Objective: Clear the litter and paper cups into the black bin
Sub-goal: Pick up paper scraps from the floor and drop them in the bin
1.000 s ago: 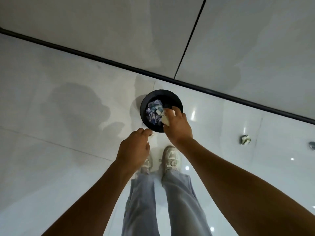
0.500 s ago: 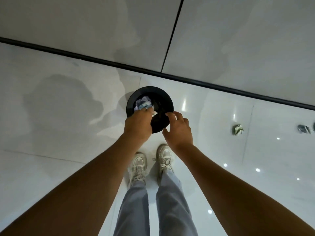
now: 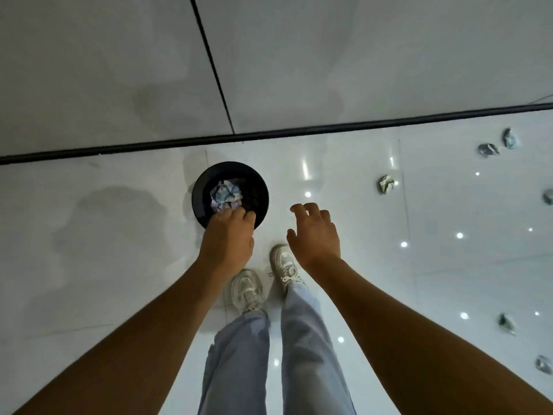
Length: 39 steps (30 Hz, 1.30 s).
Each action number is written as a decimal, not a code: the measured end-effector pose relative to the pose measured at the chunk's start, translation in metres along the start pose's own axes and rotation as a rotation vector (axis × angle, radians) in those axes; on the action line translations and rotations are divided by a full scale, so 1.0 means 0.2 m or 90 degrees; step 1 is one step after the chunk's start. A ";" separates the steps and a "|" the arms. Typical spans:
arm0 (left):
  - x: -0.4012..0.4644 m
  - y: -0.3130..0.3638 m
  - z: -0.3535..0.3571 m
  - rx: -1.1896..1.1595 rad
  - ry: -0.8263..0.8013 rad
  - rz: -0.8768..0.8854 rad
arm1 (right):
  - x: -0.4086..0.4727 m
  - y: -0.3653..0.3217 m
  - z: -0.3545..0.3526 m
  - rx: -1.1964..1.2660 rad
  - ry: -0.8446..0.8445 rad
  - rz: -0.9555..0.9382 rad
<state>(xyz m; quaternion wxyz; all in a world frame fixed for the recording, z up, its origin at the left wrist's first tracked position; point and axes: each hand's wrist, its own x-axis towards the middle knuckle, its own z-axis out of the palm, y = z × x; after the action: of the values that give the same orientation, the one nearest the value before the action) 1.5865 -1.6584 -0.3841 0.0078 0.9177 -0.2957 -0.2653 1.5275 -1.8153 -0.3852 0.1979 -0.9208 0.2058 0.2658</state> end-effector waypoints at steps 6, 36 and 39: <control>0.00 0.28 -0.20 -0.012 0.017 0.135 | -0.16 0.27 -0.18 0.060 0.037 0.083; 1.24 1.89 0.12 0.136 -0.130 0.258 | 0.38 2.13 -0.35 0.272 0.078 0.308; 1.40 1.88 0.25 0.123 -0.139 0.258 | 0.57 2.20 -0.21 0.278 0.077 0.314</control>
<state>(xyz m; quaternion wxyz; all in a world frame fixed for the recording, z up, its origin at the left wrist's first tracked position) 1.5517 -2.1147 -0.4985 -0.0589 0.8020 -0.4965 -0.3267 1.4194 -2.2349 -0.5292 0.3077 -0.7934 0.4856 0.2001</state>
